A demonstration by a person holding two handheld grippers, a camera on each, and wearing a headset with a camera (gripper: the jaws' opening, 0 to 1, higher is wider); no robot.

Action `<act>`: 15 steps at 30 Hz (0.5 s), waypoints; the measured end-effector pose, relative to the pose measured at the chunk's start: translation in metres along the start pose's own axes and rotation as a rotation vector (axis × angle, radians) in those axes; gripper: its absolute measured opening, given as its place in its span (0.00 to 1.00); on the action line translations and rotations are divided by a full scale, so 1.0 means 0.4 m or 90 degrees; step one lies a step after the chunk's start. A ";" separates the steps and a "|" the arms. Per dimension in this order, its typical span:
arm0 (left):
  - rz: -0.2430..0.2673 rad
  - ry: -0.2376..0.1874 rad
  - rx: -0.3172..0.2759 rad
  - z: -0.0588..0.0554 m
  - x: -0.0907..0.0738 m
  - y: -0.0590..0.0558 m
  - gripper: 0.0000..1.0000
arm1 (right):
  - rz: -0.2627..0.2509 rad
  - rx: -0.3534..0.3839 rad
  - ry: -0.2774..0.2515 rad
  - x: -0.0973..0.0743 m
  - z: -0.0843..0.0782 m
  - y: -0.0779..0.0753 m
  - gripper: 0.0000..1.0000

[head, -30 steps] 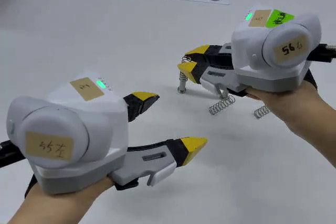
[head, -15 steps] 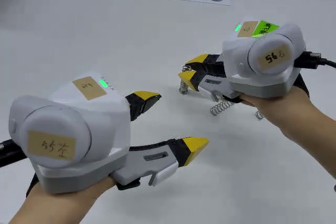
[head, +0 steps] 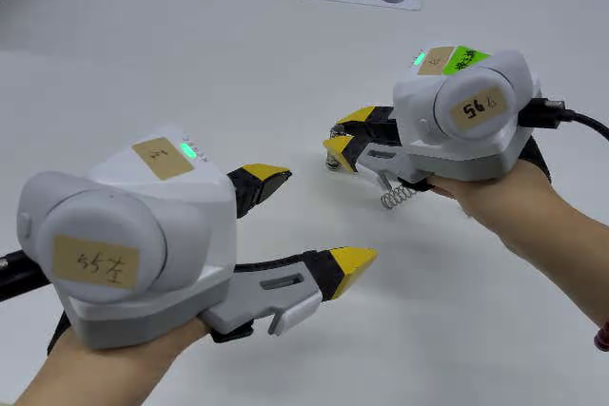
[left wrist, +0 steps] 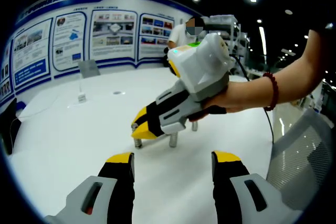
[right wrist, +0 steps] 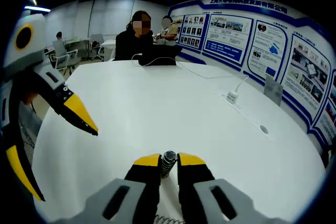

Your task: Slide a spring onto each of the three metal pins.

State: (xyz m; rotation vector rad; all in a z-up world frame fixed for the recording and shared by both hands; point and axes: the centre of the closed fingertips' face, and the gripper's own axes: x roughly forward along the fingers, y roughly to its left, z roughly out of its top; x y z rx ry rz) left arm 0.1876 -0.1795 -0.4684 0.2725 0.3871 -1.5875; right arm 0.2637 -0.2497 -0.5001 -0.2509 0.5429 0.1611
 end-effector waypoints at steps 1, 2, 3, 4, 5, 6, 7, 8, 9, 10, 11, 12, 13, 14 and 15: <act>0.001 0.001 0.001 0.000 0.000 0.000 0.61 | 0.000 0.005 0.000 -0.001 0.000 -0.001 0.13; 0.002 0.002 0.003 -0.001 0.000 0.001 0.60 | 0.002 0.016 -0.002 -0.002 0.001 0.001 0.13; 0.002 0.002 0.004 -0.001 0.000 0.001 0.60 | 0.000 0.020 -0.002 -0.004 0.001 -0.001 0.15; 0.003 0.002 0.005 -0.001 0.000 0.002 0.60 | -0.003 0.022 -0.002 -0.006 0.002 -0.002 0.18; 0.004 0.002 0.007 -0.001 -0.001 0.002 0.60 | -0.004 0.022 0.000 -0.009 0.001 -0.003 0.19; 0.005 0.003 0.008 -0.002 -0.001 0.002 0.60 | -0.005 0.023 0.002 -0.012 0.001 -0.004 0.20; 0.006 0.003 0.010 -0.002 -0.001 0.003 0.60 | -0.005 0.026 0.000 -0.018 0.002 -0.004 0.20; 0.006 0.004 0.011 -0.002 -0.001 0.003 0.60 | -0.005 0.034 -0.002 -0.023 0.005 -0.003 0.21; 0.007 0.003 0.012 -0.002 -0.001 0.002 0.61 | -0.005 0.044 -0.006 -0.030 0.008 -0.003 0.23; 0.008 0.002 0.013 -0.001 -0.001 0.002 0.61 | -0.006 0.048 -0.007 -0.035 0.010 -0.004 0.24; 0.008 0.002 0.015 -0.001 0.000 0.002 0.61 | -0.008 0.052 -0.009 -0.040 0.012 -0.005 0.25; 0.008 0.004 0.018 -0.002 0.001 0.001 0.61 | -0.009 0.057 -0.010 -0.047 0.014 -0.005 0.25; 0.008 0.005 0.019 -0.003 0.001 0.000 0.61 | -0.010 0.063 -0.012 -0.053 0.017 -0.005 0.26; 0.007 0.006 0.021 -0.004 0.001 -0.002 0.62 | -0.011 0.069 -0.014 -0.058 0.019 -0.005 0.27; 0.006 0.008 0.023 -0.006 0.002 -0.004 0.61 | -0.012 0.081 -0.017 -0.066 0.022 -0.005 0.29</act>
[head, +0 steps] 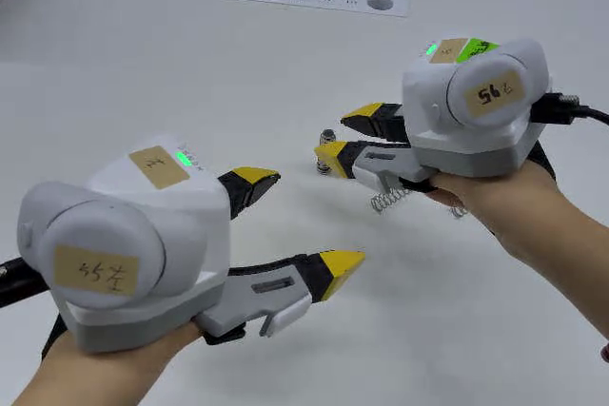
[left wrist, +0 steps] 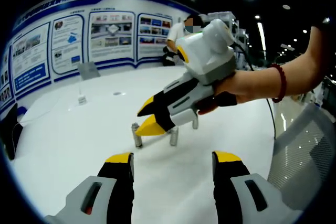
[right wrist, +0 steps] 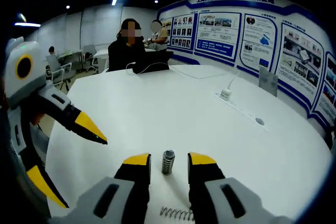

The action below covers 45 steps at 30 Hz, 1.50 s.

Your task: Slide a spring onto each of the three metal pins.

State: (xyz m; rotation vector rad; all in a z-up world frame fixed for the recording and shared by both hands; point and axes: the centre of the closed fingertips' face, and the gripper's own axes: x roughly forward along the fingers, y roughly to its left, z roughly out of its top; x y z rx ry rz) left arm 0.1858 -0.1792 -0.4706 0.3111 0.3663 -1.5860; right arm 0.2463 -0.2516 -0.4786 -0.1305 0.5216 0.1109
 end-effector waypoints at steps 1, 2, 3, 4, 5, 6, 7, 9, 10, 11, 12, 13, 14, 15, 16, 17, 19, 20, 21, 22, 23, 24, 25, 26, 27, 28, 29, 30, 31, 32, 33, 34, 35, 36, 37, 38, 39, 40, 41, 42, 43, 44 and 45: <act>0.000 0.002 0.002 -0.002 0.000 -0.001 0.61 | -0.001 0.008 -0.003 -0.005 0.002 -0.001 0.30; 0.000 0.003 0.005 -0.003 -0.001 -0.002 0.61 | -0.004 0.015 -0.005 -0.013 0.003 -0.004 0.30; 0.000 0.004 0.007 -0.003 -0.001 -0.003 0.61 | -0.008 0.019 -0.004 -0.019 0.003 -0.006 0.31; -0.001 0.004 0.010 -0.003 0.000 -0.005 0.61 | -0.011 0.023 -0.005 -0.026 0.003 -0.008 0.32; -0.001 0.007 0.015 -0.003 0.000 -0.006 0.61 | -0.015 0.030 -0.008 -0.035 0.004 -0.009 0.33; -0.001 0.010 0.018 -0.003 0.000 -0.006 0.61 | -0.017 0.035 -0.007 -0.040 0.003 -0.010 0.34; 0.000 0.011 0.022 -0.001 0.001 -0.006 0.61 | -0.020 0.039 -0.008 -0.050 0.003 -0.012 0.35; 0.000 0.009 0.024 0.005 0.001 -0.005 0.60 | -0.025 0.045 -0.011 -0.062 0.004 -0.015 0.37; 0.001 0.007 0.026 0.011 0.002 -0.004 0.60 | -0.030 0.050 -0.014 -0.072 0.005 -0.017 0.38; 0.000 0.006 0.029 0.015 0.004 -0.004 0.60 | -0.032 0.052 -0.015 -0.078 0.005 -0.019 0.38; 0.000 0.005 0.032 0.021 0.007 -0.004 0.60 | -0.035 0.052 -0.014 -0.087 0.005 -0.021 0.39; -0.001 0.005 0.036 0.024 0.011 -0.004 0.59 | -0.041 0.053 -0.014 -0.093 0.004 -0.025 0.40; -0.003 0.005 0.040 0.026 0.014 -0.005 0.58 | -0.044 0.055 -0.016 -0.100 0.004 -0.027 0.40; -0.006 0.007 0.044 0.029 0.020 -0.007 0.58 | -0.047 0.058 -0.019 -0.109 0.004 -0.030 0.40; -0.007 0.007 0.045 0.031 0.024 -0.008 0.58 | -0.049 0.061 -0.021 -0.115 0.004 -0.032 0.40; -0.009 0.007 0.047 0.033 0.030 -0.010 0.58 | -0.055 0.065 -0.022 -0.124 0.002 -0.036 0.40; -0.012 0.010 0.051 0.034 0.038 -0.013 0.57 | -0.062 0.072 -0.026 -0.138 0.001 -0.041 0.41; -0.014 0.016 0.061 0.033 0.044 -0.014 0.57 | -0.065 0.081 -0.031 -0.148 0.001 -0.044 0.41; -0.015 0.020 0.067 0.031 0.048 -0.015 0.56 | -0.069 0.086 -0.034 -0.155 0.001 -0.047 0.41; -0.017 0.022 0.072 0.032 0.054 -0.017 0.55 | -0.072 0.091 -0.036 -0.165 -0.001 -0.051 0.42; -0.019 0.023 0.074 0.033 0.059 -0.018 0.55 | -0.076 0.090 -0.039 -0.172 -0.001 -0.054 0.42; -0.021 0.023 0.074 0.034 0.063 -0.018 0.55 | -0.079 0.089 -0.042 -0.178 -0.002 -0.056 0.42; -0.025 0.023 0.075 0.035 0.071 -0.020 0.55 | -0.082 0.089 -0.043 -0.187 -0.006 -0.059 0.43; -0.027 0.024 0.077 0.036 0.076 -0.020 0.54 | -0.082 0.090 -0.043 -0.192 -0.009 -0.060 0.43; -0.029 0.025 0.087 0.036 0.085 -0.021 0.52 | -0.083 0.093 -0.046 -0.200 -0.012 -0.063 0.44; -0.031 0.028 0.091 0.036 0.091 -0.021 0.52 | -0.084 0.098 -0.048 -0.206 -0.014 -0.065 0.44; -0.032 0.031 0.092 0.035 0.097 -0.021 0.51 | -0.085 0.101 -0.050 -0.211 -0.016 -0.067 0.45; -0.036 0.033 0.092 0.036 0.106 -0.021 0.51 | -0.086 0.107 -0.053 -0.219 -0.019 -0.070 0.45; -0.038 0.032 0.094 0.036 0.111 -0.021 0.50 | -0.087 0.110 -0.055 -0.224 -0.022 -0.073 0.45; -0.040 0.034 0.094 0.036 0.120 -0.020 0.50 | -0.089 0.114 -0.056 -0.231 -0.025 -0.076 0.46; -0.046 0.034 0.089 0.036 0.125 -0.022 0.49 | -0.090 0.115 -0.056 -0.236 -0.028 -0.078 0.46; -0.049 0.033 0.080 0.035 0.133 -0.021 0.49 | -0.093 0.118 -0.057 -0.243 -0.032 -0.080 0.46; -0.048 0.033 0.080 0.034 0.138 -0.020 0.49 | -0.096 0.121 -0.058 -0.247 -0.035 -0.083 0.46; -0.049 0.034 0.082 0.032 0.143 -0.019 0.48 | -0.097 0.122 -0.059 -0.252 -0.038 -0.084 0.46; -0.049 0.040 0.085 0.028 0.150 -0.018 0.47 | -0.098 0.124 -0.058 -0.257 -0.043 -0.086 0.47; -0.048 0.042 0.085 0.026 0.155 -0.017 0.46 | -0.099 0.126 -0.058 -0.261 -0.048 -0.087 0.47; -0.050 0.044 0.085 0.024 0.162 -0.016 0.46 | -0.101 0.128 -0.058 -0.267 -0.054 -0.087 0.47; -0.051 0.045 0.085 0.023 0.167 -0.016 0.45 | -0.102 0.130 -0.058 -0.271 -0.058 -0.088 0.47; -0.052 0.047 0.086 0.021 0.172 -0.017 0.44 | -0.104 0.133 -0.059 -0.276 -0.062 -0.089 0.47; -0.054 0.049 0.088 0.019 0.180 -0.017 0.44 | -0.105 0.140 -0.061 -0.281 -0.067 -0.090 0.47; -0.054 0.051 0.090 0.018 0.185 -0.017 0.43 | -0.107 0.146 -0.061 -0.285 -0.071 -0.090 0.47; -0.056 0.055 0.093 0.015 0.192 -0.017 0.42 | -0.110 0.153 -0.062 -0.291 -0.077 -0.092 0.47; -0.057 0.058 0.094 0.012 0.196 -0.017 0.41 | -0.111 0.156 -0.062 -0.295 -0.080 -0.092 0.48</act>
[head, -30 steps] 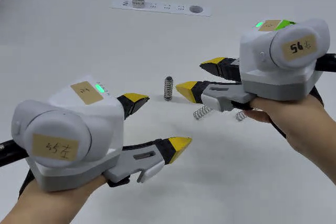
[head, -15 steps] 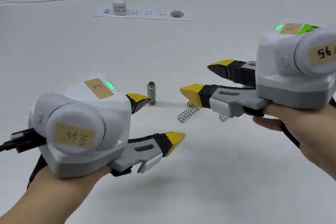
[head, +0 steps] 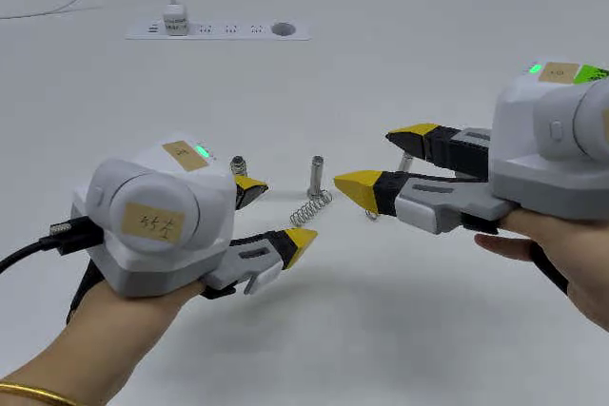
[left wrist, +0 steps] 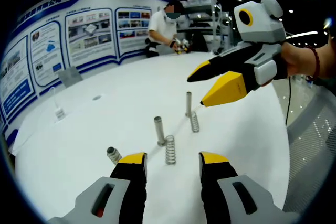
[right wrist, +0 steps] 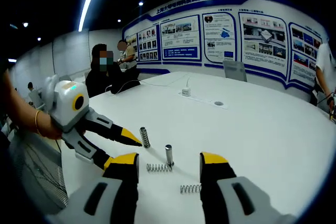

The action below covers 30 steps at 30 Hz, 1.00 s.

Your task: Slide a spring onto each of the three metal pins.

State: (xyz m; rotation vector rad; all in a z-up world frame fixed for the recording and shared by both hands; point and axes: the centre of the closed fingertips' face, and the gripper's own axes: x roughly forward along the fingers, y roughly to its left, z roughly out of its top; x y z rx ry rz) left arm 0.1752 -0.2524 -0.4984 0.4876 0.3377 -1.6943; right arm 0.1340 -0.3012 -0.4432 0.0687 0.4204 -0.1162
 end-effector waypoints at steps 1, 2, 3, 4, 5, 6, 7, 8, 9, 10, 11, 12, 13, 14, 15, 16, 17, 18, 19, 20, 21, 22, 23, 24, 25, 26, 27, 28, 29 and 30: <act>0.000 0.001 0.000 -0.002 0.005 0.001 0.40 | -0.001 0.003 0.000 -0.004 -0.002 -0.002 0.48; -0.001 0.003 0.000 -0.005 0.013 0.002 0.40 | -0.005 0.006 0.000 -0.010 -0.006 -0.006 0.49; -0.002 0.006 -0.004 -0.008 0.017 0.003 0.39 | -0.008 0.007 0.001 -0.013 -0.009 -0.009 0.49; -0.007 0.011 -0.025 -0.014 0.024 0.002 0.38 | -0.011 0.009 0.000 -0.018 -0.011 -0.012 0.50; -0.008 0.013 -0.034 -0.017 0.029 0.002 0.37 | -0.011 0.013 -0.002 -0.021 -0.012 -0.014 0.50; -0.007 0.014 -0.033 -0.019 0.033 0.005 0.36 | -0.013 0.015 -0.002 -0.024 -0.015 -0.016 0.51; -0.004 0.020 -0.032 -0.024 0.038 0.008 0.35 | -0.016 0.016 -0.001 -0.028 -0.019 -0.019 0.51; 0.000 0.024 -0.034 -0.028 0.040 0.011 0.34 | -0.018 0.017 -0.001 -0.031 -0.022 -0.021 0.52; 0.002 0.024 -0.040 -0.029 0.044 0.012 0.33 | -0.019 0.017 0.000 -0.034 -0.027 -0.023 0.53; 0.002 0.022 -0.045 -0.028 0.046 0.013 0.33 | -0.020 0.017 0.002 -0.036 -0.031 -0.025 0.53; 0.003 0.021 -0.046 -0.028 0.048 0.013 0.32 | -0.022 0.018 0.004 -0.038 -0.036 -0.026 0.54; 0.008 0.025 -0.039 -0.031 0.053 0.015 0.30 | -0.023 0.021 0.005 -0.042 -0.041 -0.029 0.55; 0.012 0.032 -0.028 -0.036 0.057 0.018 0.29 | -0.025 0.024 0.005 -0.045 -0.044 -0.032 0.56; 0.012 0.036 -0.025 -0.039 0.061 0.018 0.27 | -0.028 0.027 0.006 -0.050 -0.049 -0.035 0.56; 0.011 0.036 -0.027 -0.039 0.062 0.016 0.27 | -0.030 0.030 0.005 -0.053 -0.051 -0.037 0.56; 0.008 0.036 -0.030 -0.040 0.063 0.014 0.27 | -0.032 0.033 0.005 -0.056 -0.053 -0.039 0.56; 0.006 0.038 -0.033 -0.043 0.066 0.014 0.26 | -0.034 0.035 0.007 -0.060 -0.057 -0.041 0.56; 0.006 0.041 -0.031 -0.045 0.068 0.014 0.25 | -0.035 0.036 0.008 -0.062 -0.060 -0.041 0.56; 0.006 0.042 -0.026 -0.047 0.070 0.014 0.24 | -0.036 0.036 0.009 -0.064 -0.063 -0.041 0.56; 0.006 0.045 -0.027 -0.049 0.073 0.014 0.23 | -0.037 0.038 0.010 -0.067 -0.067 -0.041 0.56; 0.005 0.047 -0.030 -0.051 0.075 0.014 0.23 | -0.038 0.039 0.012 -0.069 -0.070 -0.041 0.56; 0.002 0.049 -0.033 -0.054 0.078 0.013 0.23 | -0.039 0.041 0.013 -0.071 -0.073 -0.041 0.56; 0.002 0.051 -0.033 -0.055 0.079 0.013 0.22 | -0.040 0.044 0.013 -0.073 -0.075 -0.041 0.56; 0.001 0.052 -0.030 -0.056 0.080 0.012 0.21 | -0.043 0.047 0.014 -0.074 -0.077 -0.042 0.56; 0.000 0.055 -0.027 -0.058 0.080 0.010 0.20 | -0.044 0.051 0.015 -0.075 -0.080 -0.042 0.56; -0.001 0.056 -0.027 -0.058 0.080 0.009 0.18 | -0.044 0.052 0.015 -0.076 -0.081 -0.042 0.56; -0.003 0.057 -0.030 -0.060 0.081 0.009 0.17 | -0.044 0.052 0.016 -0.077 -0.082 -0.042 0.56; -0.004 0.057 -0.033 -0.060 0.083 0.009 0.17 | -0.046 0.051 0.018 -0.078 -0.084 -0.043 0.56; -0.005 0.057 -0.034 -0.059 0.083 0.008 0.17 | -0.047 0.050 0.021 -0.079 -0.086 -0.044 0.56; -0.005 0.058 -0.032 -0.059 0.083 0.008 0.17 | -0.047 0.050 0.021 -0.079 -0.087 -0.043 0.56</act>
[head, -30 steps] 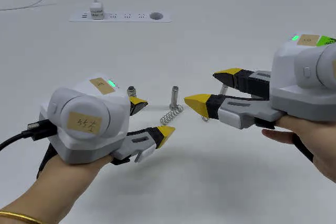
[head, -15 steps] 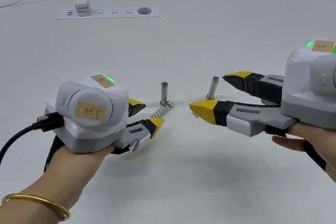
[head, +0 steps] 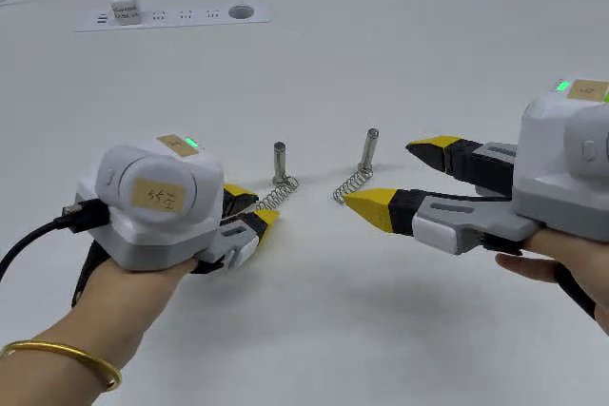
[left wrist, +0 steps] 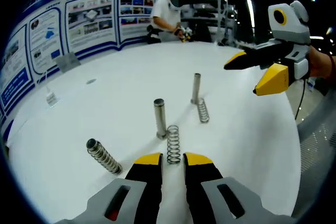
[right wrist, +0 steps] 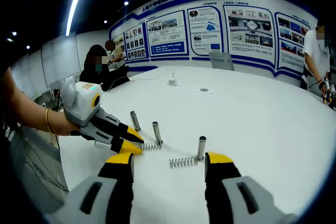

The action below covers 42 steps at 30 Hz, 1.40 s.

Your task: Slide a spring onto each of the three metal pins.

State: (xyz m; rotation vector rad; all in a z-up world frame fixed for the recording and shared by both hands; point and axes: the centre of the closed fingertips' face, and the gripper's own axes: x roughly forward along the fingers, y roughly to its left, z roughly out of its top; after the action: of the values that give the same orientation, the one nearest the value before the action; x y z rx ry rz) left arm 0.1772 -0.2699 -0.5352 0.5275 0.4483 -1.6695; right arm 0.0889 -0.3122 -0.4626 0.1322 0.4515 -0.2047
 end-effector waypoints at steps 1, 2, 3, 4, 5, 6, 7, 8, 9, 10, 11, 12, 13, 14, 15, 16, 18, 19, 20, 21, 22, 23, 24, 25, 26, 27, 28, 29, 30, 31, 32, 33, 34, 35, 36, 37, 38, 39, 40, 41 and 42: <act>0.001 0.000 0.001 0.000 0.001 0.001 0.16 | 0.000 0.001 0.000 0.000 0.000 0.000 0.55; -0.001 0.000 0.002 0.001 0.002 0.000 0.16 | -0.001 0.001 0.003 -0.001 -0.003 0.000 0.55; -0.003 0.000 0.002 0.001 0.003 -0.002 0.16 | -0.002 -0.001 0.007 -0.001 -0.006 -0.001 0.55; -0.005 0.001 0.004 0.000 0.005 -0.003 0.15 | -0.002 -0.003 0.010 -0.001 -0.008 -0.001 0.55; -0.007 0.011 0.007 -0.007 0.007 -0.006 0.15 | -0.001 -0.003 0.012 -0.001 -0.009 -0.001 0.55; -0.001 0.013 0.008 -0.010 0.006 -0.002 0.14 | -0.001 -0.003 0.012 -0.001 -0.010 -0.001 0.55; -0.006 0.012 0.010 -0.011 0.009 -0.003 0.13 | -0.001 -0.004 0.012 -0.001 -0.010 0.000 0.55; -0.006 0.010 0.014 -0.010 0.012 -0.002 0.13 | 0.000 -0.003 0.012 -0.001 -0.009 0.000 0.55; -0.005 0.011 0.015 -0.010 0.012 -0.001 0.13 | 0.002 0.002 0.010 -0.001 -0.007 0.003 0.55; -0.004 0.011 0.015 -0.011 0.014 0.001 0.13 | 0.005 0.005 0.008 -0.001 -0.004 0.005 0.55; -0.004 0.011 0.012 -0.009 0.014 0.002 0.12 | 0.005 0.007 0.005 -0.001 -0.002 0.007 0.55; 0.000 0.010 0.008 -0.009 0.016 0.005 0.12 | 0.007 0.006 0.005 0.000 0.000 0.009 0.55; 0.002 0.010 0.005 -0.008 0.015 0.004 0.12 | 0.007 0.004 0.007 0.001 0.001 0.011 0.55; 0.002 0.010 0.007 -0.008 0.016 0.003 0.12 | 0.007 0.002 0.008 0.002 0.001 0.012 0.55; 0.002 0.011 0.009 -0.007 0.015 0.002 0.11 | 0.007 0.002 0.008 0.002 0.001 0.013 0.55; 0.002 0.013 0.008 -0.007 0.014 0.001 0.11 | 0.007 0.003 0.008 0.003 0.001 0.013 0.55; -0.001 0.019 0.000 -0.010 0.011 -0.002 0.11 | 0.008 0.008 0.006 0.002 0.001 0.014 0.55; -0.004 0.019 -0.003 -0.010 0.010 -0.004 0.11 | 0.008 0.008 0.006 0.002 0.002 0.015 0.55; -0.004 0.020 -0.005 -0.011 0.009 -0.004 0.10 | 0.008 0.008 0.006 0.001 0.001 0.015 0.55; -0.003 0.022 -0.011 -0.012 0.006 -0.005 0.10 | 0.008 0.008 0.006 0.000 0.002 0.015 0.55; -0.007 0.022 -0.025 -0.013 0.003 -0.008 0.10 | 0.008 0.009 0.007 -0.001 0.003 0.015 0.55; -0.009 0.022 -0.036 -0.015 0.000 -0.010 0.10 | 0.009 0.011 0.006 -0.002 0.004 0.015 0.55; -0.013 0.018 -0.037 -0.013 -0.002 -0.011 0.10 | 0.010 0.016 0.003 -0.004 0.006 0.015 0.55; -0.014 0.014 -0.041 -0.010 -0.009 -0.014 0.10 | 0.012 0.025 -0.001 -0.006 0.012 0.016 0.55; -0.015 0.011 -0.041 -0.007 -0.013 -0.017 0.10 | 0.012 0.029 -0.004 -0.007 0.015 0.016 0.55; -0.017 0.005 -0.042 0.000 -0.020 -0.021 0.10 | 0.013 0.036 -0.010 -0.009 0.020 0.016 0.55; -0.016 -0.001 -0.044 0.005 -0.024 -0.023 0.10 | 0.015 0.040 -0.012 -0.009 0.023 0.016 0.55; -0.016 -0.007 -0.047 0.011 -0.030 -0.025 0.10 | 0.016 0.045 -0.014 -0.008 0.025 0.017 0.55; -0.017 -0.018 -0.053 0.019 -0.037 -0.029 0.10 | 0.020 0.052 -0.019 -0.009 0.029 0.020 0.55; -0.019 -0.030 -0.061 0.027 -0.043 -0.033 0.10 | 0.026 0.056 -0.020 -0.008 0.032 0.026 0.55; -0.024 -0.045 -0.078 0.035 -0.051 -0.040 0.10 | 0.034 0.063 -0.021 -0.008 0.033 0.033 0.55; -0.026 -0.055 -0.086 0.040 -0.056 -0.042 0.10 | 0.037 0.067 -0.021 -0.008 0.032 0.036 0.55; -0.028 -0.065 -0.097 0.044 -0.064 -0.047 0.10 | 0.044 0.072 -0.022 -0.007 0.034 0.043 0.55; -0.031 -0.069 -0.101 0.045 -0.069 -0.050 0.10 | 0.048 0.076 -0.024 -0.007 0.035 0.047 0.55; -0.033 -0.074 -0.101 0.047 -0.075 -0.054 0.10 | 0.052 0.082 -0.026 -0.007 0.037 0.052 0.55; -0.034 -0.078 -0.104 0.049 -0.084 -0.059 0.10 | 0.060 0.089 -0.029 -0.007 0.040 0.059 0.55; -0.035 -0.082 -0.105 0.051 -0.090 -0.063 0.10 | 0.066 0.093 -0.031 -0.007 0.043 0.064 0.55; -0.038 -0.092 -0.106 0.057 -0.099 -0.067 0.10 | 0.072 0.099 -0.035 -0.007 0.048 0.070 0.55; -0.043 -0.101 -0.111 0.062 -0.105 -0.072 0.10 | 0.080 0.103 -0.037 -0.007 0.051 0.076 0.55; -0.048 -0.110 -0.118 0.067 -0.112 -0.076 0.10 | 0.088 0.108 -0.039 -0.007 0.054 0.083 0.54; -0.053 -0.120 -0.123 0.072 -0.120 -0.082 0.10 | 0.096 0.118 -0.045 -0.006 0.061 0.090 0.54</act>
State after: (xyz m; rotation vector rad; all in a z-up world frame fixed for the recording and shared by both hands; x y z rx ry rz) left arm 0.1484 -0.2422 -0.4841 0.2101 0.4923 -1.7156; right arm 0.1050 -0.2809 -0.4368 0.3384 0.3499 -0.1021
